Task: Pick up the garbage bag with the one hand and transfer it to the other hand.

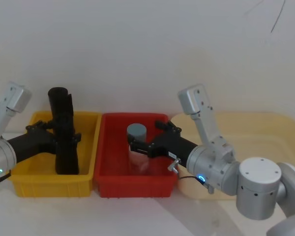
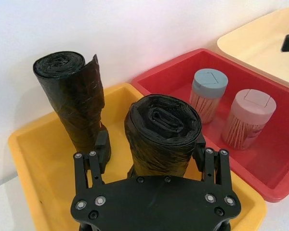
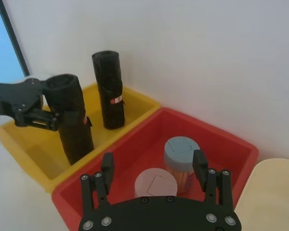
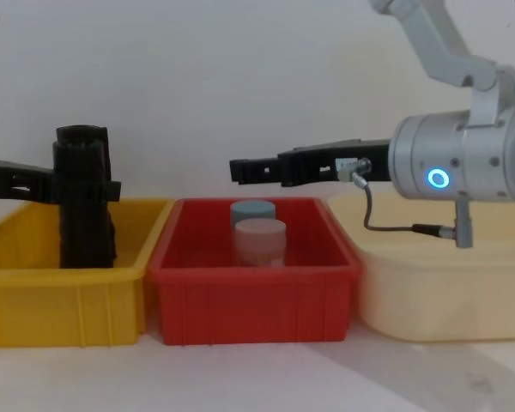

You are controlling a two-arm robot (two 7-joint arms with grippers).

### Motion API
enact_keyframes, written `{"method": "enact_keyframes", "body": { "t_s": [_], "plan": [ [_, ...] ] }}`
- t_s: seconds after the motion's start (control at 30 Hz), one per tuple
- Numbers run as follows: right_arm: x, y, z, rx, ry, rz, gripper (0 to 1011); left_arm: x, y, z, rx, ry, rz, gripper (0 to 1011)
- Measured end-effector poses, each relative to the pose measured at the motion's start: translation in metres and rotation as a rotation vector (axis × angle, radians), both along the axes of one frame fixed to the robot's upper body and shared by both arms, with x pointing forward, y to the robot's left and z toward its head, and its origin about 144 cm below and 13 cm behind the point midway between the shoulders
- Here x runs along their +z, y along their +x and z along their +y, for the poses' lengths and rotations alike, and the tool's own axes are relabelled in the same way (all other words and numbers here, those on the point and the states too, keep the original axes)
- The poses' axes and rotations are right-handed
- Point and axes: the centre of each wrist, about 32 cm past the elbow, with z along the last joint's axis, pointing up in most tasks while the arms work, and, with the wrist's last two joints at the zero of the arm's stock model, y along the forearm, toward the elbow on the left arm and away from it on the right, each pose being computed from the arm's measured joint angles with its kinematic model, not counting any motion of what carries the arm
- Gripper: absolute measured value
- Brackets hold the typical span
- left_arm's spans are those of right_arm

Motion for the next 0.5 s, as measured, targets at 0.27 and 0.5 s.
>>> {"method": "enact_keyframes", "body": {
  "t_s": [0.27, 0.5],
  "plan": [
    [-0.008, 0.013, 0.001, 0.010, -0.042, 0.020, 1001, 0.000, 0.000, 0.000, -0.001, 0.003, 0.001, 1001],
    [-0.014, 0.020, 0.002, 0.014, -0.065, 0.039, 1001, 0.000, 0.001, 0.000, -0.001, 0.004, 0.002, 1001]
  ]
}}
